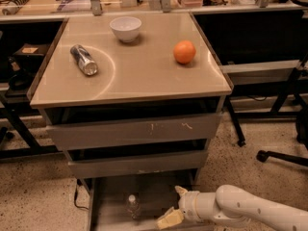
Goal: Pick water bottle from bottom drawer and place on counter
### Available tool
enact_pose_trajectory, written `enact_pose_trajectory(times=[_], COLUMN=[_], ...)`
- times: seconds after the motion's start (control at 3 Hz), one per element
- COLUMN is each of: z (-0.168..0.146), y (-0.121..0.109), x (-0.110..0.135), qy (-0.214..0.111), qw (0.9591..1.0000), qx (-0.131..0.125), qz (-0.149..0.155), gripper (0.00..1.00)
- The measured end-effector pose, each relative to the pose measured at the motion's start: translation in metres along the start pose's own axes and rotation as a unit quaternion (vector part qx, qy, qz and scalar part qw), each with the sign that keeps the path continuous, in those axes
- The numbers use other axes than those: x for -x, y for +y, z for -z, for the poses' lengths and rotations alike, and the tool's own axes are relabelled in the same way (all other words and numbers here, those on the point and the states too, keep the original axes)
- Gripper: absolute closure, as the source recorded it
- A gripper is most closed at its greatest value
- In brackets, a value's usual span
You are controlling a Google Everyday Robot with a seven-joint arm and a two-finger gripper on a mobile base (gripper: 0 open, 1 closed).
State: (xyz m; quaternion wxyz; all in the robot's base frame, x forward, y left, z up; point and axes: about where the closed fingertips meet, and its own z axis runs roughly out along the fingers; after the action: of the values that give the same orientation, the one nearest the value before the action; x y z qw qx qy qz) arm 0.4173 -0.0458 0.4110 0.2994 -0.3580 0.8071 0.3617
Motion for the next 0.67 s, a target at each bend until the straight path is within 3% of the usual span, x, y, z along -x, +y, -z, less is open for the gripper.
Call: enact_pose_trajectory(times=[0.33,0.67], z=[-0.0346,-0.0346], y=[-0.0076,-0.0076], x=[-0.0045,-0.0045], qy=[-0.023,-0.023], qw=[0.9996,0.9996], qx=[0.016,0.016], qz=[-0.005,-0.005], gripper=[0.00,0.00])
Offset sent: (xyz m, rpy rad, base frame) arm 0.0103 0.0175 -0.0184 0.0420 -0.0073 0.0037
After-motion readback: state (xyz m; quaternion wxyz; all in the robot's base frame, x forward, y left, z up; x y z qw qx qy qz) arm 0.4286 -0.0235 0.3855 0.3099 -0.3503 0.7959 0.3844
